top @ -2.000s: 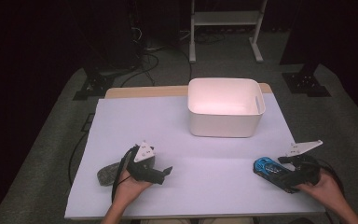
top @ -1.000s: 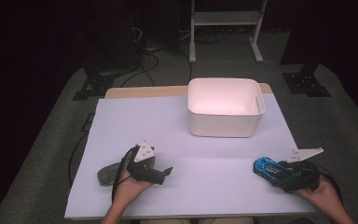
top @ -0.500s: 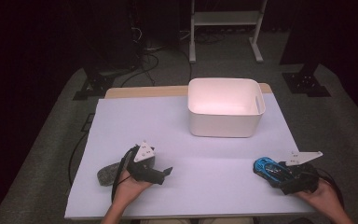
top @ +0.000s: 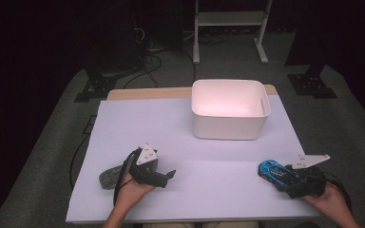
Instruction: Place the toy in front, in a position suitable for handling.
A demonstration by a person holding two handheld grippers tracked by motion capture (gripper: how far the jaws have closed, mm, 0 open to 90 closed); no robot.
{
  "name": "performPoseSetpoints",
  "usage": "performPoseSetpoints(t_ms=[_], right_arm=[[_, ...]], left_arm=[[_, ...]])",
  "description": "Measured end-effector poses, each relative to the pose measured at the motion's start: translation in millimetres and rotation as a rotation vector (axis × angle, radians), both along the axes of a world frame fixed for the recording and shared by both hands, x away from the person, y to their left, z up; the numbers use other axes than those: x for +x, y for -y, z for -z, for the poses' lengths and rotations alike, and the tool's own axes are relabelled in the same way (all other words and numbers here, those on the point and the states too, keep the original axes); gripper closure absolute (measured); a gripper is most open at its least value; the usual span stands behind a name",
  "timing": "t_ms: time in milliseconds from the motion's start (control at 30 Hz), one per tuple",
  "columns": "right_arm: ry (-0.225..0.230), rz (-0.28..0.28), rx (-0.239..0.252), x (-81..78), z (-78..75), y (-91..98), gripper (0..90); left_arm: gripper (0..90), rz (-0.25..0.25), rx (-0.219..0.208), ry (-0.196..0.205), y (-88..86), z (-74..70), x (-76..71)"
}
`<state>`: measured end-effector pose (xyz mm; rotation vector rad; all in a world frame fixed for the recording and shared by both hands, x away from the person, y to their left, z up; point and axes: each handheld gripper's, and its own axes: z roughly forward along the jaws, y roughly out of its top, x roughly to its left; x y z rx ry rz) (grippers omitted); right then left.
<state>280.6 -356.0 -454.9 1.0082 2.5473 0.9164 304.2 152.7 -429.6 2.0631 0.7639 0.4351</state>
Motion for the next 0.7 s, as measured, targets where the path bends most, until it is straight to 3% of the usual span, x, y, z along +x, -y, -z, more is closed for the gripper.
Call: performPoseSetpoints(t_ms=[300, 467, 567, 700], right_arm=[[-0.005, 0.002, -0.009, 0.8, -0.8, -0.8, 14.4], [-0.007, 0.005, -0.013, 0.9, -1.9, -0.3, 17.4], [-0.008, -0.011, -0.012, -0.5, -4.5, -1.0, 24.8], [-0.004, -0.009, -0.011, -1.1, -3.8, -1.2, 24.8]], left_arm=[[0.0, 0.003, 0.003, 0.001, 0.2, -0.4, -0.4], [0.0, 0.002, 0.002, 0.001, 0.0, -0.5, -0.5], [0.0, 0.002, 0.003, 0.002, -0.3, -0.6, -0.4], [0.0, 0.002, 0.003, 0.001, -0.2, -0.6, -0.5]])
